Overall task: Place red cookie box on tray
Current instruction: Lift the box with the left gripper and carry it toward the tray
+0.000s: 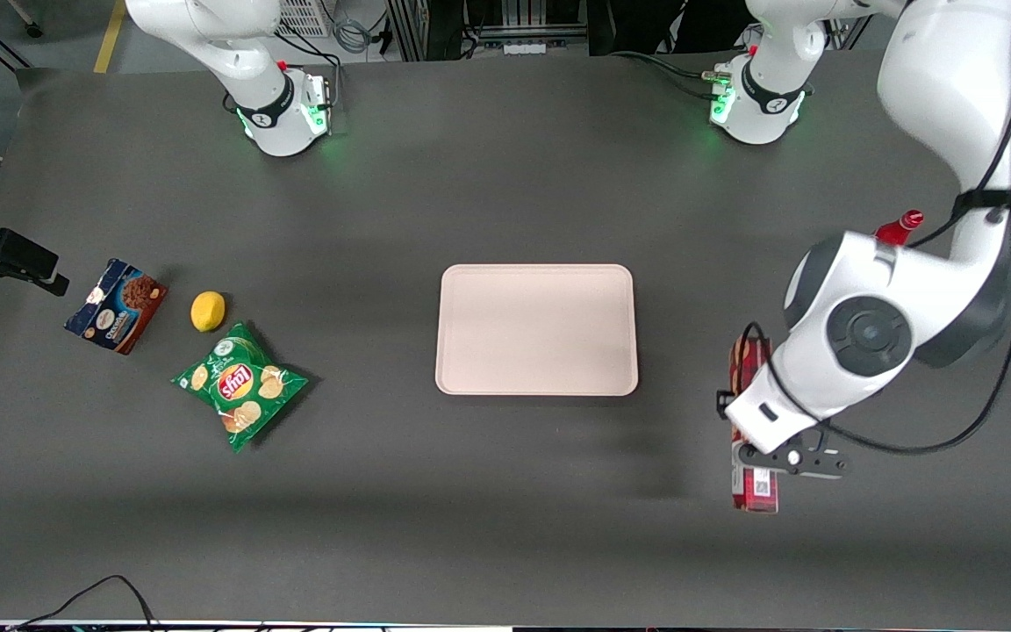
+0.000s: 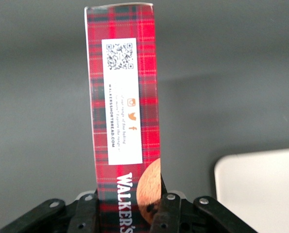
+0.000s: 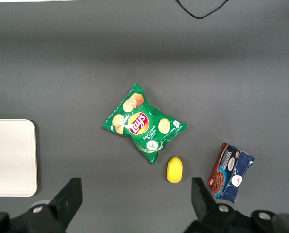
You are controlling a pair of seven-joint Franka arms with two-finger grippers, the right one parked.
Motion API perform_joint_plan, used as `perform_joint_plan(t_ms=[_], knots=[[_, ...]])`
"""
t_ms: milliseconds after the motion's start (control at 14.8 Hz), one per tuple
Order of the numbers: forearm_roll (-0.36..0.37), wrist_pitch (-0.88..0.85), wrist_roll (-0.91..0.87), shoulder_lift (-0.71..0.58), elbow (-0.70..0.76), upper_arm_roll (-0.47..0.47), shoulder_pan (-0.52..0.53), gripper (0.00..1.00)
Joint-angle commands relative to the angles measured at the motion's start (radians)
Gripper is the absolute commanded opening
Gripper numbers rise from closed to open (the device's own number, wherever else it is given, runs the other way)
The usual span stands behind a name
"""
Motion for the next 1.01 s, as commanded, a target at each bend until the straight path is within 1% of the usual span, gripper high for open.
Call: perform_joint_plan(t_ms=[0, 135, 203, 406, 473, 541, 609, 744, 947], knots=[[-0.087, -0.228, 0.069, -0.114, 0.07, 0.003, 0.01, 0.0], [-0.09, -0.373, 0.077, -0.115, 0.17, -0.001, 0.01, 0.0], [-0.09, -0.414, 0.091, -0.115, 0.204, -0.001, 0.01, 0.0], [-0.098, -0.439, 0.1, -0.121, 0.213, 0.0, 0.012, 0.0], [-0.168, -0.438, 0.07, -0.134, 0.206, 0.003, 0.013, 0.0], [-0.216, -0.436, 0.022, -0.138, 0.193, 0.003, 0.013, 0.0], [-0.234, -0.432, -0.036, -0.141, 0.181, 0.002, 0.012, 0.0], [-0.247, -0.386, -0.107, -0.172, 0.111, -0.012, 0.008, 0.0], [-0.255, -0.263, -0.222, -0.246, -0.052, -0.059, 0.008, 0.0]])
